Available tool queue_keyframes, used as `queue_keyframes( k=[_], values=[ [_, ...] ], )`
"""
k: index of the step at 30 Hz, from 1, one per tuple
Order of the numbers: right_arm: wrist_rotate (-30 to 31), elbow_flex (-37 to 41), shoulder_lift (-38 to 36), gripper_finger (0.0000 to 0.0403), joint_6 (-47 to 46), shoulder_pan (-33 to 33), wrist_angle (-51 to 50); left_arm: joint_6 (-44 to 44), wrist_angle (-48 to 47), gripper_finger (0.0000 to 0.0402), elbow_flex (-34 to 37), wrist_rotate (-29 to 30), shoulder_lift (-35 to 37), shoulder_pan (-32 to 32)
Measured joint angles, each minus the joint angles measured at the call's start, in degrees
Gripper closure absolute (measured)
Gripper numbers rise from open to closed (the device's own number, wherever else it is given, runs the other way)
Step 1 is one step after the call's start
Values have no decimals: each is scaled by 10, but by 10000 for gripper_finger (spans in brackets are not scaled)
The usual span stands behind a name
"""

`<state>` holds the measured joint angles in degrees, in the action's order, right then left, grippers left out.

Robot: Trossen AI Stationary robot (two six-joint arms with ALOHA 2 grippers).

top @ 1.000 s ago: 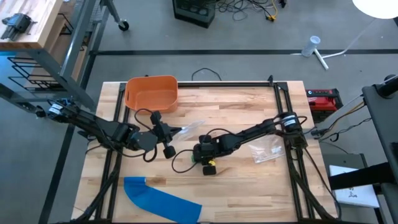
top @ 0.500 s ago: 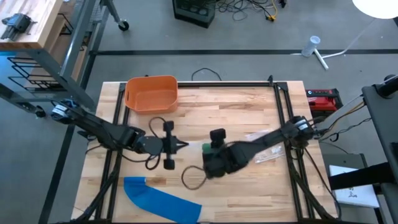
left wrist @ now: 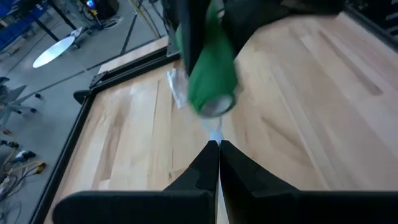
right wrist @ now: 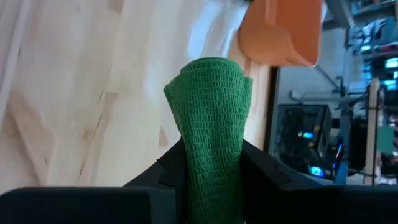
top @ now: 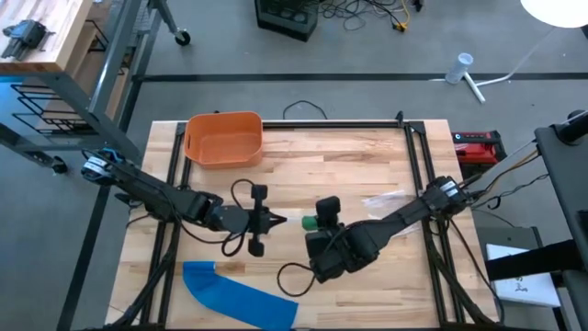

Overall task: Roll bandage
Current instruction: Put the rolled green bandage into the transparent zip bag

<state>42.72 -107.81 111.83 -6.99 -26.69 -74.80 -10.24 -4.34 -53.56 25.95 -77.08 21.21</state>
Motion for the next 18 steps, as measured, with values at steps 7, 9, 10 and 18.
queue_keyframes(
  k=[7, 9, 10, 18],
  values=[
    [-29, 33, 0, 316, -1, 16, 5, -6, 9, 401, 0, -29, 0, 0],
    [-48, 36, 0, 317, 1, 19, 7, -9, 13, 401, 0, -30, 0, 0],
    [-60, 37, 0, 317, 2, 21, 10, -10, 15, 401, 0, -31, 0, 1],
    [-127, 39, 0, 317, 34, 20, 55, -11, 14, 401, 0, -35, 0, 1]
  ],
)
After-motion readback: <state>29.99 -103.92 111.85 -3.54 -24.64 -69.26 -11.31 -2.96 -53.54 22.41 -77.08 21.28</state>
